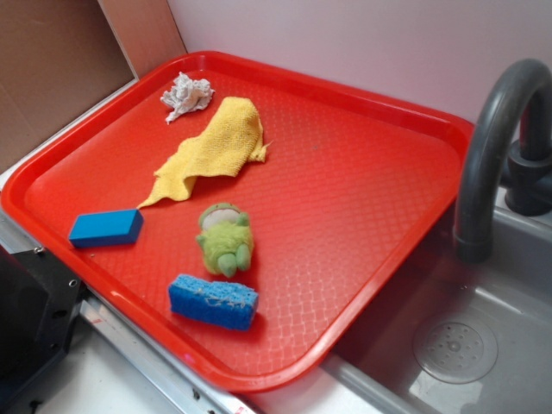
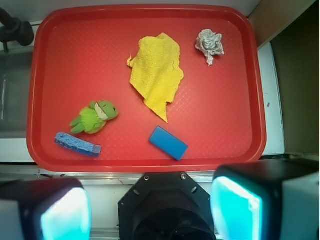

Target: Grab the white paper.

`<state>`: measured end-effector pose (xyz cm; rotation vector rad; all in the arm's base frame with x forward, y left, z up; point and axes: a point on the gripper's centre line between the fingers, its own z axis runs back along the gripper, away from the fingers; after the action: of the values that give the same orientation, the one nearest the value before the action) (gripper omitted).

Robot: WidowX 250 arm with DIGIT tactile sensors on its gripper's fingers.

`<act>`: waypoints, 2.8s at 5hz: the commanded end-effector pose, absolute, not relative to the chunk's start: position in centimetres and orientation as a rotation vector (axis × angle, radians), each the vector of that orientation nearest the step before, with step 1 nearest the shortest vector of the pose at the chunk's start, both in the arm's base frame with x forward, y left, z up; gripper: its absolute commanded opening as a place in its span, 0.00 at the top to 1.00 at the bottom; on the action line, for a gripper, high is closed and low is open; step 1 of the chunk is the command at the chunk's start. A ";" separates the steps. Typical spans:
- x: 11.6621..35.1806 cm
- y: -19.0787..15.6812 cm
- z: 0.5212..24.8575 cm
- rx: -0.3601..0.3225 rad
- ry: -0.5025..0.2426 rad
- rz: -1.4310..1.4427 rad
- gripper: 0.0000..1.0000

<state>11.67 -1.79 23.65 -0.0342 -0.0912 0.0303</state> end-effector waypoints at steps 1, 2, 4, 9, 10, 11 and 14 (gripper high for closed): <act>11.7 -1.8 23.6 -0.034 -0.091 0.030 0.00; 13.1 -0.5 23.1 -0.038 -0.157 0.261 0.00; 18.0 3.4 19.8 0.041 -0.321 0.611 0.00; 28.8 11.7 9.5 -0.046 -0.311 0.646 0.00; 30.4 11.8 6.9 -0.008 -0.263 0.594 0.00; 31.1 11.7 5.2 0.018 -0.216 0.574 0.00; 31.0 11.2 1.5 0.060 -0.138 0.568 0.97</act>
<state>31.01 10.82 1.34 0.0575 -0.1212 0.5643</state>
